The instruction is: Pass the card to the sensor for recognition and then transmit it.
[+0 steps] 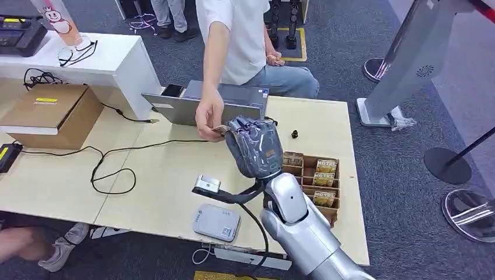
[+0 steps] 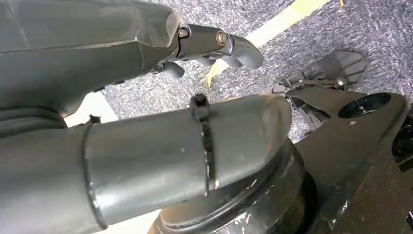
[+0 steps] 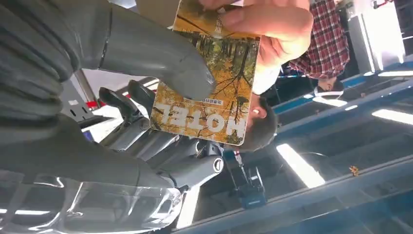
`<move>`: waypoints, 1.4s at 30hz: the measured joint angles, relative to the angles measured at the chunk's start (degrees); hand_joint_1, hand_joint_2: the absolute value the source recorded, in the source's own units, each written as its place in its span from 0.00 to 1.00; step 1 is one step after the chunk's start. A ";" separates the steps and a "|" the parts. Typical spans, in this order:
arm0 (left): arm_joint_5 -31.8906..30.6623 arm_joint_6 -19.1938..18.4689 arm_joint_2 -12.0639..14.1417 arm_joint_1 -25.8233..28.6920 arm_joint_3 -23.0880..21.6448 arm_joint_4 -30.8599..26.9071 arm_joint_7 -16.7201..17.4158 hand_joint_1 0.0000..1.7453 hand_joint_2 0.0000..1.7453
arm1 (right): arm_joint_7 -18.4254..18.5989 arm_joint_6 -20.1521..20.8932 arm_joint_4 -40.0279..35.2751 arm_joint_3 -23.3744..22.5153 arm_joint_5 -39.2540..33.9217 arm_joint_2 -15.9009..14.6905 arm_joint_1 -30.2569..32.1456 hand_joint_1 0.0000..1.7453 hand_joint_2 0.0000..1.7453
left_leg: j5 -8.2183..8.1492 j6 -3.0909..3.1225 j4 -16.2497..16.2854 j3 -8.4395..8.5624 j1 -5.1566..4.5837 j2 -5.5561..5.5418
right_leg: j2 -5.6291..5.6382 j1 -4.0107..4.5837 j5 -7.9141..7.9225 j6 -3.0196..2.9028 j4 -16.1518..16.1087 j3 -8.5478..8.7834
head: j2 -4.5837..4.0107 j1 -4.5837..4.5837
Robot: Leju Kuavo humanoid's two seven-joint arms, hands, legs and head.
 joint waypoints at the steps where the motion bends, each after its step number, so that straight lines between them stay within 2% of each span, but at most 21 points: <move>1: 0.11 -0.04 0.02 0.00 0.07 0.00 0.07 0.00 0.00 | 0.00 0.00 0.26 -0.04 -0.04 0.02 -0.10 1.00 1.00 | 0.00 0.00 0.00 0.00 0.00 0.00 | 0.00 0.00 0.00 0.00 0.00 0.00 | 0.00 0.00; 13: 1.71 -0.35 0.46 0.17 1.09 0.00 0.15 0.00 0.00 | -1.29 0.04 3.76 -0.37 -2.27 0.55 -1.54 1.00 1.00 | 0.00 0.00 0.00 0.00 0.00 0.00 | 0.00 0.00 0.00 0.00 0.01 0.00 | 0.00 0.00; 24: 1.11 -0.35 0.63 0.64 1.68 0.00 -0.79 0.00 0.00 | -0.61 0.11 5.99 -0.39 -2.29 0.74 -2.96 1.00 1.00 | 0.00 0.00 0.00 -0.01 0.00 -0.01 | -0.01 0.00 0.01 0.00 0.00 0.00 | 0.00 0.00; 25: 1.07 -0.35 0.63 0.64 1.68 0.00 -0.81 0.00 0.00 | -0.59 0.09 6.32 -0.42 -2.34 0.74 -3.08 0.30 1.00 | 0.00 0.00 0.00 -0.01 0.00 -0.01 | 0.00 0.00 0.01 0.00 0.00 0.00 | 0.00 0.00; 26: 0.98 -0.35 0.66 0.64 1.68 0.00 -0.88 0.00 0.00 | -0.57 0.07 6.64 -0.44 -2.36 0.74 -3.18 0.00 1.00 | 0.00 0.00 0.00 -0.01 0.00 -0.01 | -0.01 0.00 0.01 0.00 0.00 0.00 | 0.00 0.00; 37: 0.63 -0.37 0.68 0.64 1.68 0.00 -1.05 0.00 0.00 | -0.24 -0.04 9.38 -1.25 -3.04 1.14 -4.02 0.00 1.00 | 0.00 0.00 0.00 -0.02 0.00 -0.01 | 0.00 0.00 0.01 0.00 0.01 0.00 | 0.00 0.00; 38: 0.61 -0.37 0.68 0.64 1.68 0.00 -1.05 0.00 0.00 | -0.24 -0.11 9.57 -1.27 -3.04 1.14 -4.05 0.00 0.00 | 0.00 0.00 0.00 -0.02 0.00 -0.01 | 0.00 0.00 0.01 0.00 0.00 0.00 | 0.00 0.00; 42: 1.07 -0.37 0.77 0.65 1.73 0.00 -1.05 0.00 0.00 | -0.57 -0.28 9.81 -1.38 -3.34 1.14 -4.06 0.00 0.00 | 0.00 0.00 0.00 -0.02 0.00 -0.01 | 0.00 0.00 0.01 0.00 0.00 0.00 | 0.00 0.00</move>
